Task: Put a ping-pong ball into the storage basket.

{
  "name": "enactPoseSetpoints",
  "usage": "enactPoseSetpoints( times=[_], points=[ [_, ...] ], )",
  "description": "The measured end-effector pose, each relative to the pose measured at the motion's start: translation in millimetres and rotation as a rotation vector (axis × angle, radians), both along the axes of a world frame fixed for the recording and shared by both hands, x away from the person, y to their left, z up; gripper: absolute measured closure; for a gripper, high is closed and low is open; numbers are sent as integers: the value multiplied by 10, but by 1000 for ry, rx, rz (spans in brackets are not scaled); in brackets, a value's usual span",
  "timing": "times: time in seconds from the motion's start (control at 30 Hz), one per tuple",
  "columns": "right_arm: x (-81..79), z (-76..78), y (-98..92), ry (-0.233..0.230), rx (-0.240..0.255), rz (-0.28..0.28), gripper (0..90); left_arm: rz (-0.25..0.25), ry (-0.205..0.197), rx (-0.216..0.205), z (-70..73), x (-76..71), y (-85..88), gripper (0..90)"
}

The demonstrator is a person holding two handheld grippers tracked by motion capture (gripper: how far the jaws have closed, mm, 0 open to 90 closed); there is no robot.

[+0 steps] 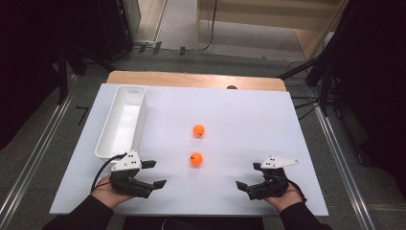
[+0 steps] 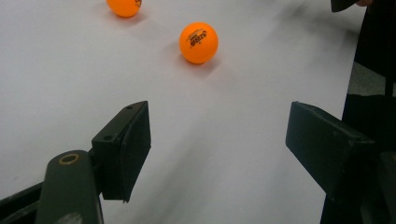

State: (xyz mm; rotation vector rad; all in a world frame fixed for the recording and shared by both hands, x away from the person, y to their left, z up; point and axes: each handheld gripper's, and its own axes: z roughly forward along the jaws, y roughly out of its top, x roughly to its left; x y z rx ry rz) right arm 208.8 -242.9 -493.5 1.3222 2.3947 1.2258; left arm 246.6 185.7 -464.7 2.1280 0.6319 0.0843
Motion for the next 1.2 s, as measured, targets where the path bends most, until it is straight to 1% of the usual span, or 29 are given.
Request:
enactPoseSetpoints(
  times=[0.17, 0.3, 0.33, 0.43, 0.47, 0.5, 0.6, 0.63, 0.7, 0.73, 0.8, 0.83, 0.9, 0.97, 1.07, 1.13, 1.2],
  points=[
    [-1, -2, -1, 0, -2, 1, 0, 14, 1, 0, 38, 33, -28, 225],
    [1, -4, -2, 2, -4, 2, 0, 20, 5, -10, 62, 43, -48, 225],
    [0, -5, 0, 3, -6, 7, 0, 22, -2, -18, 80, 45, -63, 225],
    [2, -8, 3, 3, -6, 9, 0, 22, -10, -22, 90, 53, -80, 219],
    [3, -9, 3, 4, -9, 10, 0, 26, -9, -22, 96, 70, -103, 194],
    [0, -8, 5, 10, -8, 9, 0, 25, -6, -22, 98, 76, -110, 194],
    [3, -10, 1, 6, -8, 11, 0, 22, 3, -28, 101, 106, -156, 189],
    [3, -10, 1, 6, -8, 11, 0, 22, 3, -28, 101, 106, -156, 153],
    [4, -10, -4, 4, -9, 6, 0, 19, -2, -14, 99, 120, -219, 130],
    [4, -10, -4, 4, -9, 6, 0, 17, 0, -10, 101, 119, -232, 97],
    [3, -11, -3, 4, -9, 5, 0, 9, 1, -19, 109, 120, -271, 15],
    [2, -9, -5, 4, -10, 6, 0, 6, -9, -23, 118, 118, -287, 0],
    [2, -8, -5, 4, -10, 6, 0, 5, -18, -39, 140, 113, -325, 0],
    [2, -10, -4, 4, -10, 5, 0, 3, -20, -28, 145, 123, -348, 0],
    [1, -9, -8, 2, -8, 9, 0, 2, -9, -13, 129, 141, -378, 0],
    [-1, -9, -9, 1, -8, 9, 0, 4, -10, -10, 124, 153, -385, 0],
    [-1, -9, -11, 3, -7, 8, 0, 9, -9, -21, 132, 162, -393, 0]
  ],
)
